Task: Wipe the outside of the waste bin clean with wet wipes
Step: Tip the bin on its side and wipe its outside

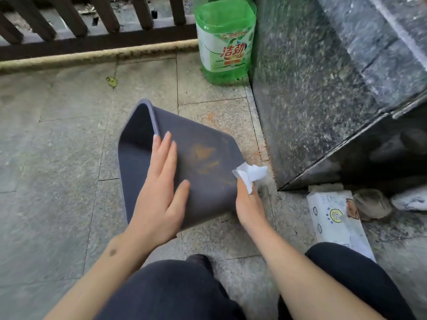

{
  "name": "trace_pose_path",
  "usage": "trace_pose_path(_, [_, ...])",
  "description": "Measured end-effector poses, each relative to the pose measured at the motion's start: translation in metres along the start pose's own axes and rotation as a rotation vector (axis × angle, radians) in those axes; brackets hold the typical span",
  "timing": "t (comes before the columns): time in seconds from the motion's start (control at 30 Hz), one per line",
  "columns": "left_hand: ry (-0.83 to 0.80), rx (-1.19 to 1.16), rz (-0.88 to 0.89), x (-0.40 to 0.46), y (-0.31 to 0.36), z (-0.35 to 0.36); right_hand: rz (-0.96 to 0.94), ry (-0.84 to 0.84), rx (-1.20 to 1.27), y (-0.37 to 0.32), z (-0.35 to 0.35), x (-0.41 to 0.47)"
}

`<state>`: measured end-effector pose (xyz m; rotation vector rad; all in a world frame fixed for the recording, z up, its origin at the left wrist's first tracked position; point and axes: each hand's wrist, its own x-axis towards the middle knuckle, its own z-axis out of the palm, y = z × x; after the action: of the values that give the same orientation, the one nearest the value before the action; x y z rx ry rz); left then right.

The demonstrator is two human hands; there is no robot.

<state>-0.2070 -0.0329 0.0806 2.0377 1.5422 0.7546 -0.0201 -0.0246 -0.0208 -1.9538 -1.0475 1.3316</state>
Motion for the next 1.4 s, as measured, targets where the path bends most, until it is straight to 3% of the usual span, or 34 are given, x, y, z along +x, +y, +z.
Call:
trace_pose_path(0.1, [0.006, -0.04, -0.017, -0.002, -0.006, -0.001, 0.098, -0.242, -0.221, -0.017, -0.028, 0.033])
trace_pose_path(0.2, [0.034, -0.068, -0.055, 0.003, -0.009, 0.001, 0.014, -0.373, -0.332, -0.024, -0.048, 0.048])
trace_pose_path(0.4, [0.032, -0.069, -0.049, 0.0, -0.018, 0.001, -0.088, -0.295, -0.088, 0.015, -0.044, 0.039])
trace_pose_path(0.57, [0.002, -0.058, -0.055, 0.008, -0.008, 0.008, -0.217, -0.239, -0.117, 0.003, -0.024, 0.011])
trace_pose_path(0.83, [0.025, -0.112, -0.062, 0.023, 0.009, 0.018, -0.691, -0.518, 0.025, -0.077, -0.008, -0.06])
trace_pose_path(1.0, [0.029, -0.061, -0.045, 0.028, 0.014, 0.021, -0.72, -0.53, 0.02, -0.065, -0.021, -0.046])
trace_pose_path(1.13, [0.04, -0.024, -0.045, 0.029, 0.017, 0.022, -0.589, -0.429, 0.061, -0.029, -0.025, -0.016])
trace_pose_path(1.3, [0.028, 0.014, -0.018, 0.029, 0.013, 0.02, -0.202, -0.219, 0.036, 0.006, -0.036, 0.02])
trace_pose_path(1.4, [0.014, 0.016, -0.013, 0.032, 0.017, 0.023, -0.13, -0.157, 0.086, 0.008, -0.036, 0.033])
